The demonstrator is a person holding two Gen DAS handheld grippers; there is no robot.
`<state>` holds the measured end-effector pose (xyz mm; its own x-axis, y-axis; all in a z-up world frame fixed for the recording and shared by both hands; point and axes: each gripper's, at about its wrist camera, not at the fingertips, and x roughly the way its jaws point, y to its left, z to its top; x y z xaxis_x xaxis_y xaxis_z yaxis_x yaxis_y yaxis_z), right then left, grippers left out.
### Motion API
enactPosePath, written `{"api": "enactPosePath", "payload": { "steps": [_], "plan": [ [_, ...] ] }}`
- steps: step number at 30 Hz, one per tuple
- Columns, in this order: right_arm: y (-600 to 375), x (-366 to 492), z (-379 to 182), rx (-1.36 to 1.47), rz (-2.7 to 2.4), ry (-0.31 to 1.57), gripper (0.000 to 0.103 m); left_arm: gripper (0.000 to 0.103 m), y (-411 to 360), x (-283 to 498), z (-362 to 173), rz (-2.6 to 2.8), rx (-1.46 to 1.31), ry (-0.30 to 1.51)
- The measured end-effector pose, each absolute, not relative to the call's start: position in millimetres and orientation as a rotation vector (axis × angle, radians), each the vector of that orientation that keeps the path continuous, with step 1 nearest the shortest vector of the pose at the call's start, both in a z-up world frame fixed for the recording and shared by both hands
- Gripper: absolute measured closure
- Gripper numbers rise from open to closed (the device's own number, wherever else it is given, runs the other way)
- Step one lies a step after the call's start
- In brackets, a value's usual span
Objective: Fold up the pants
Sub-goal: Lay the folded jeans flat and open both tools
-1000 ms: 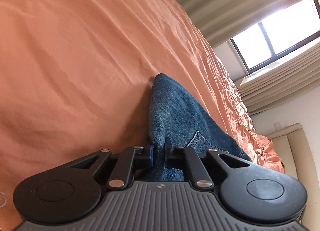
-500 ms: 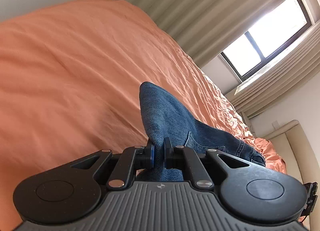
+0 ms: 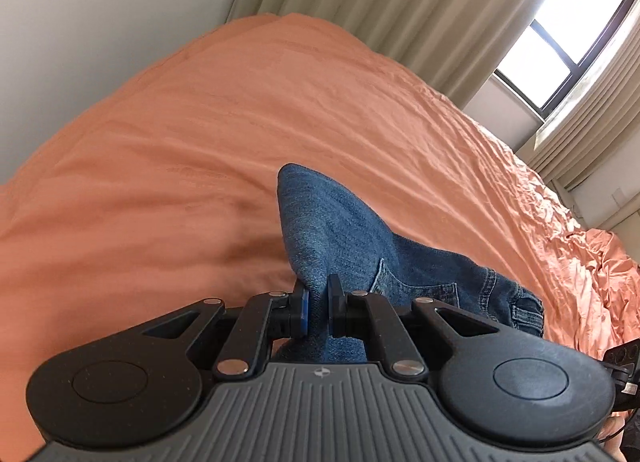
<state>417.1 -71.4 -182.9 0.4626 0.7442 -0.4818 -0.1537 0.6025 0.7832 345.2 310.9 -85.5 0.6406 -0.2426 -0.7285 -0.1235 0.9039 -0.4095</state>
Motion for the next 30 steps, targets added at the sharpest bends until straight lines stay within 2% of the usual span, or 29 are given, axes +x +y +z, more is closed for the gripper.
{"api": "enactPosePath", "payload": {
  "steps": [3, 9, 12, 14, 16, 17, 18, 20, 25, 30],
  "plan": [
    [-76, 412, -205, 0.722, 0.580, 0.974, 0.084, 0.095, 312, 348, -123, -0.066, -0.467, 0.928],
    [-76, 410, -233, 0.708, 0.528, 1.021, 0.084, 0.093, 339, 347, -165, -0.050, -0.529, 0.956],
    [-73, 413, -245, 0.706, 0.496, 1.041, 0.084, 0.087, 344, 346, -179, -0.065, -0.525, 0.968],
    [-71, 416, -253, 0.713, 0.478, 1.054, 0.083, 0.077, 342, 351, -188, -0.058, -0.542, 0.988],
    [-69, 417, -250, 0.702, 0.468, 1.064, 0.080, 0.075, 352, 346, -193, -0.062, -0.589, 0.996],
    [-67, 419, -246, 0.680, 0.464, 1.066, 0.076, 0.072, 356, 343, -191, -0.065, -0.605, 0.997],
    [-67, 422, -241, 0.649, 0.460, 1.067, 0.065, 0.072, 358, 341, -187, -0.070, -0.617, 1.002],
    [-66, 419, -228, 0.596, 0.459, 1.048, 0.056, 0.070, 363, 332, -179, -0.091, -0.616, 1.020],
    [-63, 380, -198, 0.416, 0.465, 0.952, 0.055, 0.063, 367, 289, -167, -0.125, -0.528, 1.055],
    [-44, 333, -184, 0.211, 0.432, 0.848, 0.056, 0.064, 366, 257, -180, -0.078, -0.471, 1.121]
  ]
}}
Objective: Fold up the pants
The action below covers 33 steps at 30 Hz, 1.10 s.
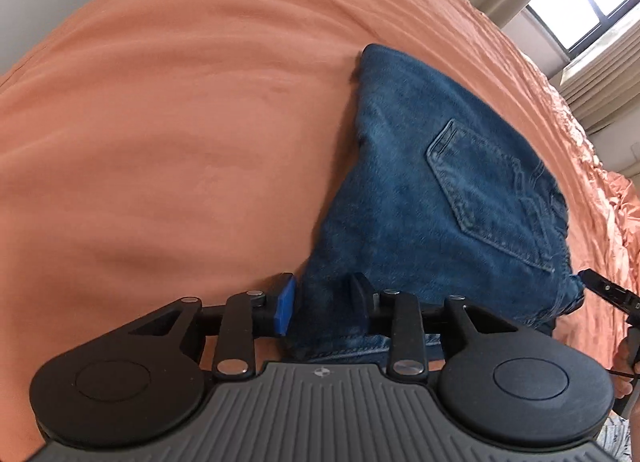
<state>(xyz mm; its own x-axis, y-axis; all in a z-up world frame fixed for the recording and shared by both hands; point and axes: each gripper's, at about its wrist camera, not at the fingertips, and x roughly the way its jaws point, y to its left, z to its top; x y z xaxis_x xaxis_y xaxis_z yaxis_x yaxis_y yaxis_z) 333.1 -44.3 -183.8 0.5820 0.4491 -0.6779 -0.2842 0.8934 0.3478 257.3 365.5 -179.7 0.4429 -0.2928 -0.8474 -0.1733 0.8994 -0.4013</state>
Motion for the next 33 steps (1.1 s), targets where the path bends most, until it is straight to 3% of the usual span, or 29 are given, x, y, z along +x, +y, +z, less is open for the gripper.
{"api": "enactPosePath", "payload": {
  "steps": [6, 14, 19, 23, 25, 28, 33],
  "plan": [
    [-29, 338, -206, 0.134, 0.374, 0.916, 0.057, 0.064, 358, 259, -179, -0.005, -0.453, 1.131],
    [-45, 298, -136, 0.098, 0.382, 0.798, 0.055, 0.062, 318, 228, -98, 0.020, -0.207, 0.975],
    [-49, 248, -78, 0.054, 0.393, 0.674, 0.040, 0.060, 283, 192, -37, 0.017, -0.108, 0.814],
    [-51, 203, -43, 0.027, 0.399, 0.583, 0.025, 0.051, 247, 158, 7, -0.021, -0.038, 0.688],
    [-53, 180, -32, 0.013, 0.393, 0.543, 0.023, 0.047, 230, 139, 20, 0.004, -0.012, 0.632],
    [-55, 146, -25, -0.003, 0.371, 0.486, 0.022, 0.029, 205, 109, 29, 0.033, -0.006, 0.571],
    [-53, 104, -31, 0.021, 0.372, 0.464, 0.022, 0.013, 169, 73, 20, 0.115, 0.025, 0.531]
  ]
}}
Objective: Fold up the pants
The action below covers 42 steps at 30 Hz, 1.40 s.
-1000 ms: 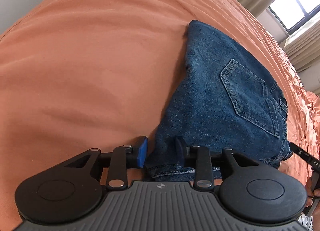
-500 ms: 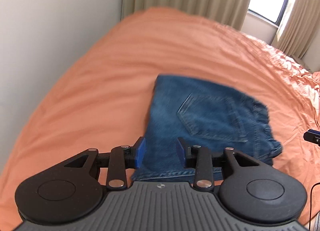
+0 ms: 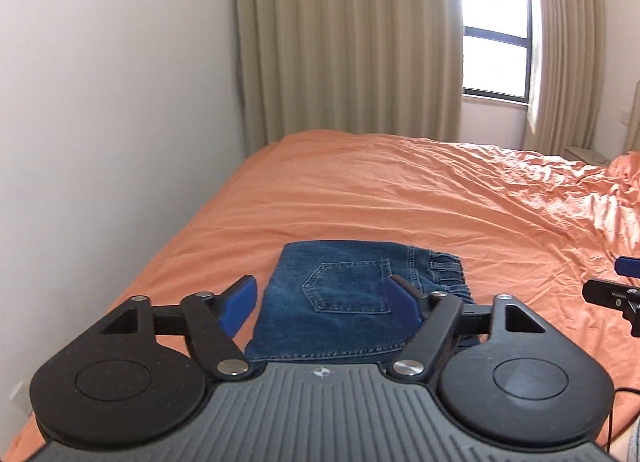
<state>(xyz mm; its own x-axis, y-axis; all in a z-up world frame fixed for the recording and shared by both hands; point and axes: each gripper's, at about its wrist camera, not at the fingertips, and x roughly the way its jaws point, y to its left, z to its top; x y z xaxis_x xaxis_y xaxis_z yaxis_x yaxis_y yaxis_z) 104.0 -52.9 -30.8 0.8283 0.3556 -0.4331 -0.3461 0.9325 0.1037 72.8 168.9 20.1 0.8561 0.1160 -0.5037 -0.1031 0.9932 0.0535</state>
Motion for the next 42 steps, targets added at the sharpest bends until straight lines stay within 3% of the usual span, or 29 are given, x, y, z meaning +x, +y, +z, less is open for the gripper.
{"api": "enactPosePath", "payload": {
  "steps": [16, 42],
  "plan": [
    [-37, 70, -88, 0.004, 0.345, 0.503, 0.022, 0.012, 107, 59, -52, 0.196, -0.011, 0.622],
    [-28, 74, -92, -0.001, 0.365, 0.490, 0.022, 0.012, 102, 56, -46, 0.194, 0.018, 0.624]
  ]
}}
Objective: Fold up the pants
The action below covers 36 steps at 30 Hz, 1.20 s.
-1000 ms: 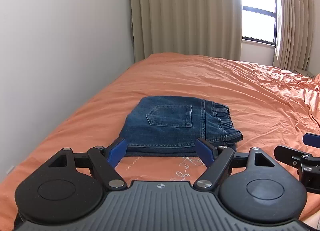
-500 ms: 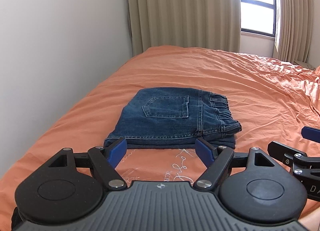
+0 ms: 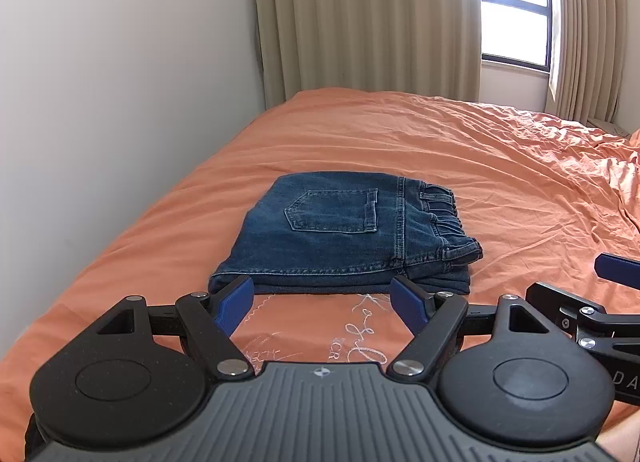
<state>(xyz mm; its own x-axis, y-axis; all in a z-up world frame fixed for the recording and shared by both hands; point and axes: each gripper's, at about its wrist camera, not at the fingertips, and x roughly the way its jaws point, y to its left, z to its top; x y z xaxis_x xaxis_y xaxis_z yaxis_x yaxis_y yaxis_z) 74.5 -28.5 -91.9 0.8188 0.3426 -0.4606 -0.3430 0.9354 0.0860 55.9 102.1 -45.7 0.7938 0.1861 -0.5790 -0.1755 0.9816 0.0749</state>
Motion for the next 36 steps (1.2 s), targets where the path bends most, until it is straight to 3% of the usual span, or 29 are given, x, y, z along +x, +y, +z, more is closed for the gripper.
{"api": "enactPosePath", "payload": {
  "steps": [36],
  "plan": [
    [-29.0, 72.1, -89.9, -0.019, 0.338, 0.490, 0.022, 0.012, 99.3, 51.1, -44.1, 0.187, 0.028, 0.609]
  ]
}}
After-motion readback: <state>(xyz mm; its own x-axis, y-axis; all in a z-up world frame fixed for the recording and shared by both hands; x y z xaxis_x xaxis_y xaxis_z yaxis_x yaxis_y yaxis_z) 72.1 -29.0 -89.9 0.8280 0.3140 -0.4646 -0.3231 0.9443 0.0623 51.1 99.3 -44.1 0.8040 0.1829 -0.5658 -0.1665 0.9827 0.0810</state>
